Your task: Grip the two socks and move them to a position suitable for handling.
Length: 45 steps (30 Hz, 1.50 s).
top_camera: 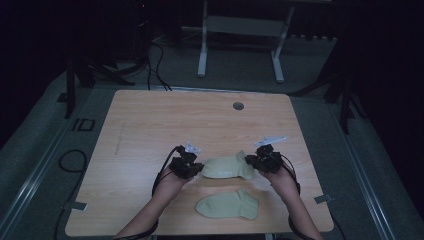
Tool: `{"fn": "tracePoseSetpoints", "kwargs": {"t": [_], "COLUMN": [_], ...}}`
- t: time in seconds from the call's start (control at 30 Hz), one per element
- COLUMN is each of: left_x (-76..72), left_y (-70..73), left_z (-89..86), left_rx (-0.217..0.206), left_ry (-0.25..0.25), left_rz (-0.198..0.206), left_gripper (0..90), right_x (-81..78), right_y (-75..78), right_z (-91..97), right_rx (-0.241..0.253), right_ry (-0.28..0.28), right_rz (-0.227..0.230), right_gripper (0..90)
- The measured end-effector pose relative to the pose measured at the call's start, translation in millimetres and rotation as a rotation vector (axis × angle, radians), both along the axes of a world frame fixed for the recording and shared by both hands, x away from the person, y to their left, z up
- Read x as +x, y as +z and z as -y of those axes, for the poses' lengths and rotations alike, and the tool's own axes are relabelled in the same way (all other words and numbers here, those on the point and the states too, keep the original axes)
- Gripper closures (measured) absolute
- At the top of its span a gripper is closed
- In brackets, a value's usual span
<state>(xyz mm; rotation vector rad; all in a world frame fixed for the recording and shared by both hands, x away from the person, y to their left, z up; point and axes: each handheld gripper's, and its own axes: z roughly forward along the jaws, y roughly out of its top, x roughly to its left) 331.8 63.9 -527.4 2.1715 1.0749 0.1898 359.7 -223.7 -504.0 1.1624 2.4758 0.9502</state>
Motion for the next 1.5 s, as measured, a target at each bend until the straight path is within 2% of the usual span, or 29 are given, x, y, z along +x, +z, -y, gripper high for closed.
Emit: {"fn": "tracePoseSetpoints", "kwargs": {"t": [0.23,0.3,0.4,0.43,0.5,0.53,0.6,0.63,0.7,0.77,0.83,0.9,0.97,1.13,1.2,1.23,1.3,1.4,1.43,1.5], "left_x": [1.4,0.9,0.6,1.0,1.1,0.3,-1.2,-2.1,-4.8,-8.5,-12.6,-14.6,-14.4,-8.8,-6.7,-6.0,-4.8,-4.5,-4.0,-2.0], "left_y": [-18.6,-22.5,-26.5,-26.6,-24.5,-22.5,-17.4,-14.1,-6.7,0.4,4.9,3.5,-3.0,-21.6,-26.6,-28.3,-29.1,-29.9,-29.7,-30.1], "left_z": [4.1,4.9,5.9,5.2,4.7,4.5,4.1,3.7,3.1,4.5,9.3,16.7,24.5,33.1,33.0,32.1,30.5,30.9,30.2,26.7], "left_rx": [0.009,0.020,0.024,0.019,0.021,0.018,0.025,0.021,0.016,-0.006,-0.020,-0.028,-0.015,0.031,0.040,0.041,0.034,0.065,0.073,0.063], "left_ry": [-0.004,0.003,-0.006,-0.010,-0.020,-0.021,-0.001,0.003,0.018,0.029,0.015,-0.008,-0.023,-0.022,-0.021,-0.022,-0.019,-0.065,-0.071,-0.063], "left_rz": [-0.039,-0.035,-0.050,-0.057,-0.052,-0.037,-0.007,0.011,0.053,0.084,0.098,0.082,0.063,0.030,0.021,0.022,0.031,0.068,0.072,0.068], "left_gripper": [88.8,88.8,88.4,86.6,70.5,64.0,56.8,56.3,56.6,61.1,67.6,73.7,76.5,76.2,76.2,76.1,74.9,69.2,68.7,68.4], "right_x": [3.9,5.7,7.3,8.1,8.5,8.0,6.4,5.3,2.2,-1.6,-5.4,-9.0,-11.2,-13.0,-14.7,-15.2,-17.3,-21.1,-21.7,-20.7], "right_y": [-24.5,-30.4,-36.1,-37.1,-36.4,-34.9,-30.2,-27.3,-21.5,-16.9,-14.5,-14.6,-17.5,-32.0,-38.6,-41.6,-44.2,-46.6,-46.8,-47.3], "right_z": [4.0,3.1,1.4,1.5,2.2,2.6,4.0,4.6,5.2,4.4,2.6,-0.2,-2.7,-6.1,-7.0,-6.6,-4.7,-5.0,-4.5,-1.4], "right_rx": [-0.028,-0.036,-0.053,-0.048,-0.042,-0.042,-0.034,-0.029,-0.017,-0.008,-0.007,-0.007,-0.015,-0.039,-0.070,-0.084,-0.081,-0.092,-0.097,-0.092], "right_ry": [-0.003,-0.006,-0.006,-0.008,-0.009,-0.011,-0.011,-0.012,-0.012,-0.004,0.012,0.023,0.029,0.035,0.050,0.054,0.055,0.077,0.087,0.106], "right_rz": [-0.059,-0.071,-0.082,-0.087,-0.090,-0.087,-0.079,-0.072,-0.064,-0.053,-0.051,-0.047,-0.045,-0.056,-0.051,-0.048,-0.027,0.013,0.023,0.026], "right_gripper": [83.1,83.1,76.7,70.8,67.0,65.5,63.8,63.6,62.7,62.6,62.5,62.6,64.3,64.3,63.8,63.0,61.5,58.0,57.3,56.0]}}
